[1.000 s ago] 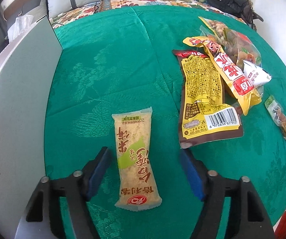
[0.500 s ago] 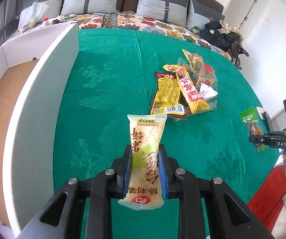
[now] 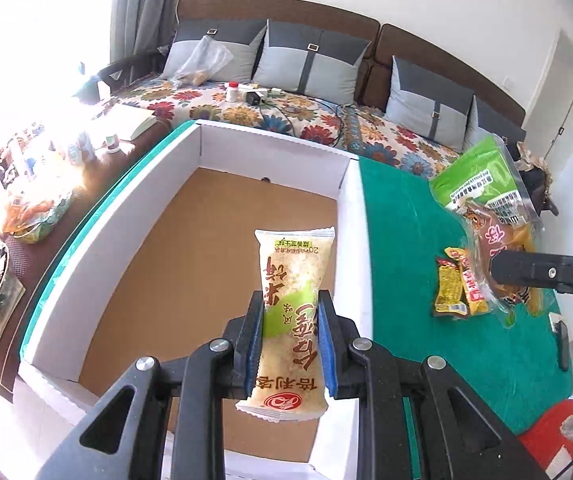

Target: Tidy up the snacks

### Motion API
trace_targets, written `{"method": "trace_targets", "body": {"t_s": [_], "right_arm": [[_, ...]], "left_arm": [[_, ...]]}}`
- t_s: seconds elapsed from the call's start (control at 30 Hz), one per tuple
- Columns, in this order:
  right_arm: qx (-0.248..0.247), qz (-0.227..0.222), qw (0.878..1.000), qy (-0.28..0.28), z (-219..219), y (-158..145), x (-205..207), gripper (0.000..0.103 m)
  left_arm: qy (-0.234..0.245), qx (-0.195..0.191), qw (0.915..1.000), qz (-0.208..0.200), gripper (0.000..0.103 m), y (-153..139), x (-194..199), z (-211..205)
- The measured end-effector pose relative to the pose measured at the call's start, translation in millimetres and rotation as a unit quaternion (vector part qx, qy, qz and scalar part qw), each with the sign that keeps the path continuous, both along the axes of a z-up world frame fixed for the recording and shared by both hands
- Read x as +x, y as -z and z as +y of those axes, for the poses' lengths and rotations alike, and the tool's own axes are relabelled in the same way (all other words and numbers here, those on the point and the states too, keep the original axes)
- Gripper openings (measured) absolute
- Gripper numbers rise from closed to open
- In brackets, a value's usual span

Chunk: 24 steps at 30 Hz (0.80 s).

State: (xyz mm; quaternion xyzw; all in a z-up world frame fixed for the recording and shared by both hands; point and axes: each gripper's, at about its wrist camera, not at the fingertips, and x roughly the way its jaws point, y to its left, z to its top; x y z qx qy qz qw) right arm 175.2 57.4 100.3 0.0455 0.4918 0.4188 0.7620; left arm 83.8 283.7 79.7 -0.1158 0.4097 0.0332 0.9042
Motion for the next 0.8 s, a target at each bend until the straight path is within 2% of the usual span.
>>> {"method": "trace_targets", "body": {"t_s": [0.03, 0.07, 0.1, 0.13, 0.17, 0.27, 0.33, 0.43, 0.5, 0.63, 0.73, 0.8], "right_arm": [[0.008, 0.004, 1.000, -0.005, 19.2, 1.4, 1.5, 0.037], [0.015, 0.009, 1.000, -0.009, 35.2, 4.6, 3.8, 0.040], [0.018, 0.018, 1.000, -0.010, 45.8, 9.6, 6.4, 0.048], [0.020, 0.026, 0.999, -0.005, 49.8, 13.2, 8.6, 0.063], [0.023, 0.027, 0.999, 0.006, 48.1, 15.6, 9.3, 0.066], [0.029, 0.010, 0.999, 0.032, 20.6, 20.9, 6.4, 0.065], [0.007, -0.017, 0.998, 0.053, -4.8, 26.4, 8.0, 0.066], [-0.048, -0.066, 0.992, 0.097, -67.7, 51.3, 5.5, 0.070], [-0.099, -0.093, 0.981, 0.136, -120.1, 77.7, 2.2, 0.070], [-0.206, -0.127, 0.947, 0.212, -232.6, 135.8, -9.2, 0.070], [-0.259, -0.147, 0.920, 0.257, -301.2, 165.3, -25.1, 0.070], [-0.265, -0.154, 0.908, 0.287, -335.2, 174.2, -36.6, 0.070]], "left_arm": [[-0.016, 0.012, 0.9998, 0.009, 0.027, 6.5, -2.9, 9.9], [-0.030, 0.023, 0.9991, 0.019, 0.038, 13.4, -5.5, 17.7], [-0.042, 0.033, 0.9983, 0.025, 0.046, 21.2, -10.6, 22.3], [-0.051, 0.039, 0.9976, 0.025, 0.062, 25.7, -14.5, 26.6], [-0.059, 0.045, 0.9970, 0.022, 0.071, 29.7, -20.1, 29.4], [-0.060, 0.040, 0.9974, 0.011, 0.074, 35.7, -29.3, 24.2], [-0.045, 0.030, 0.9985, 0.006, 0.074, 36.3, -29.7, 7.7], [0.000, 0.017, 0.9998, -0.007, 0.077, 27.6, -24.4, -38.6], [0.040, 0.010, 0.9990, -0.018, 0.082, 23.3, -21.4, -79.2], [0.127, 0.000, 0.9919, -0.009, 0.093, 38.1, -9.6, -163.8], [0.171, 0.003, 0.9848, 0.032, 0.094, 78.6, 6.0, -219.5], [0.180, 0.011, 0.9814, 0.064, 0.094, 112.0, 19.1, -246.2]]}}
